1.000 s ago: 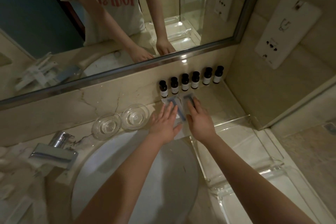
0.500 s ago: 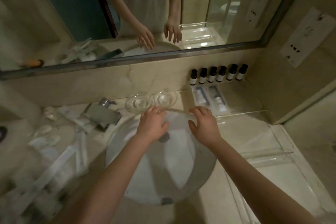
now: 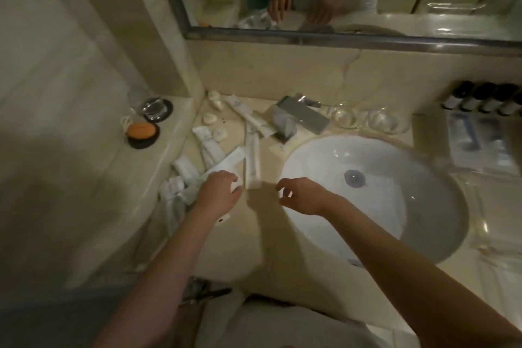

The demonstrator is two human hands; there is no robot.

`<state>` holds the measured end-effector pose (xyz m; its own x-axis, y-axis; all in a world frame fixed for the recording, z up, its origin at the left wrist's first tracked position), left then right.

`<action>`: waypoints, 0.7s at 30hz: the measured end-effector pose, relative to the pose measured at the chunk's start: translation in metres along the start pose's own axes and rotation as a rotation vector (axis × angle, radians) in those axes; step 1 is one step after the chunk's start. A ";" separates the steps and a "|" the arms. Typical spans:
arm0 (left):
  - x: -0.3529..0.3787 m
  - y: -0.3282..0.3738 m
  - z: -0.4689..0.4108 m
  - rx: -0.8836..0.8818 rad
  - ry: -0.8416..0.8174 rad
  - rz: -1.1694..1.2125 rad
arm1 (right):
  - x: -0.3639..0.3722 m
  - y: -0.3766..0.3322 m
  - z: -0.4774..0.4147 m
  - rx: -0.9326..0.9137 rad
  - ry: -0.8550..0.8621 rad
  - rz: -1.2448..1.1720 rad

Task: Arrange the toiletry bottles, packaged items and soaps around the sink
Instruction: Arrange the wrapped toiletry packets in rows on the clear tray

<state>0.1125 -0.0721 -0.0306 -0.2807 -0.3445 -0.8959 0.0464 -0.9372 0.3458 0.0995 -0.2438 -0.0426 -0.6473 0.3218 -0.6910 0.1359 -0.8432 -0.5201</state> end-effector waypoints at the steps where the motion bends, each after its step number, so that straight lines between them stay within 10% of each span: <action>1: -0.006 -0.021 0.004 -0.052 0.019 0.002 | 0.009 -0.013 -0.010 -0.014 -0.024 0.027; 7: -0.029 -0.111 0.030 -0.274 0.065 -0.028 | 0.060 -0.082 -0.055 -0.062 -0.080 0.160; 21: 0.019 -0.127 0.046 -0.204 -0.091 0.158 | 0.075 -0.111 -0.094 -0.227 0.129 0.499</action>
<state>0.0567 0.0426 -0.0788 -0.3393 -0.4894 -0.8034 0.2861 -0.8673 0.4075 0.1065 -0.0860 -0.0839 -0.3683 -0.0299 -0.9292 0.5692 -0.7976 -0.1999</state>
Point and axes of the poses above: each hand's wrist, its own z-axis away from the middle knuckle, its own x-axis out of the palm, y = z × x, the point moved 9 cm from there along -z, towards the middle knuckle, and after that the axes turned 2 degrees about -y, right-handed, at the moved point
